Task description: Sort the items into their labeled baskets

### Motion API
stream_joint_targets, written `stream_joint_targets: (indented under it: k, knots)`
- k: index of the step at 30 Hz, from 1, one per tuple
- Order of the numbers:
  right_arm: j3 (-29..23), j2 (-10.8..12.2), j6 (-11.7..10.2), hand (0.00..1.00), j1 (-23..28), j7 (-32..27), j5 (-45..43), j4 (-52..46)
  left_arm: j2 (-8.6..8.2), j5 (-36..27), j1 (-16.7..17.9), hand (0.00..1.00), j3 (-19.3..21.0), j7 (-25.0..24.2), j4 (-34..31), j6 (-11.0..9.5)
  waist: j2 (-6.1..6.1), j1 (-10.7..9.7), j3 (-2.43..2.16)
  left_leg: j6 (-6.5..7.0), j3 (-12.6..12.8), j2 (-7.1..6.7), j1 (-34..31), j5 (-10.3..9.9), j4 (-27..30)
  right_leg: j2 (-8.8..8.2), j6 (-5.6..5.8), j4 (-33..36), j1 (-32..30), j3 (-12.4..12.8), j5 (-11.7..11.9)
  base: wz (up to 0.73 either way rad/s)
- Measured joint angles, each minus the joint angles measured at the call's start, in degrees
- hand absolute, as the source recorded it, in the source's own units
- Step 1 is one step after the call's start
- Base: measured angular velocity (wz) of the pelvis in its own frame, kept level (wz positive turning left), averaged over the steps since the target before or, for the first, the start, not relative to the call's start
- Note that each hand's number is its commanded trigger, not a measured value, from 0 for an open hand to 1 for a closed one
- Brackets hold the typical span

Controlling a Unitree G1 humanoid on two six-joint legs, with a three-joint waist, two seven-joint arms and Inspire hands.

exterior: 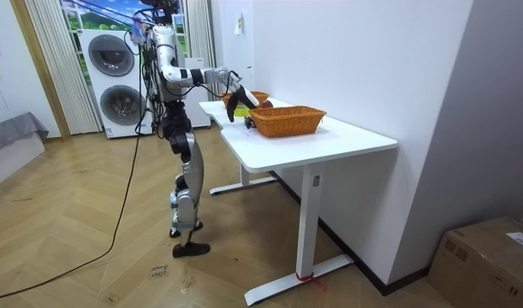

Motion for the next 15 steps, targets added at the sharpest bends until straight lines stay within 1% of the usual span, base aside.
stream_joint_targets:
  k: [6, 7, 8, 9, 13, 15]
  knots:
    - [0.06, 0.00, 0.03, 0.00, 0.01, 0.00, -0.04, 0.01, 0.00, 0.04, -0.11, 0.00, -0.02, 0.06, 0.00, 0.00, 0.09, 0.13, 0.06, 0.00, 0.00, 0.02, -0.18, 0.00, -0.29, 0.04, 0.00, 0.01, -0.12, 0.05, 0.00, 0.00]
    - [0.06, 0.00, 0.03, 0.65, 0.01, 0.00, -0.04, 0.01, 0.00, 0.04, -0.11, 0.00, -0.02, 0.06, 0.00, 0.00, 0.09, 0.15, 0.06, 0.00, 0.00, 0.03, -0.18, 0.00, -0.29, 0.04, 0.00, 0.01, -0.12, 0.05, 0.00, 0.00]
    - [0.06, 0.00, 0.06, 0.73, 0.01, 0.00, -0.04, 0.01, -0.01, 0.04, -0.10, 0.00, -0.03, 0.06, 0.00, 0.01, 0.08, 0.17, 0.05, -0.01, 0.00, 0.03, -0.18, 0.00, -0.26, 0.05, 0.00, 0.01, -0.12, 0.05, 0.00, 0.00]
    - [0.06, 0.00, 0.07, 1.00, 0.01, 0.00, -0.04, 0.01, 0.00, 0.04, -0.09, 0.00, -0.02, 0.06, 0.00, 0.01, 0.07, 0.19, 0.04, -0.02, 0.00, 0.03, -0.17, 0.01, -0.17, 0.05, 0.00, 0.01, -0.12, 0.05, 0.00, 0.00]
    - [0.11, 0.00, 0.09, 1.00, 0.01, 0.00, -0.06, 0.01, 0.00, 0.02, -0.19, 0.00, -0.05, 0.01, 0.00, 0.01, 0.05, 0.25, 0.02, -0.02, 0.00, 0.03, -0.42, 0.01, -0.09, 0.05, -0.01, 0.01, -0.11, 0.07, 0.01, 0.00]
    - [0.09, 0.01, 0.14, 1.00, -0.28, -1.18, -0.31, -0.01, -0.02, 0.02, -0.19, 0.00, -0.12, -0.06, 0.00, 0.01, 0.24, 0.27, -0.07, -0.02, 0.00, 0.03, -0.46, 0.01, -0.09, 0.05, -0.01, 0.01, -0.09, 0.10, 0.01, 0.00]
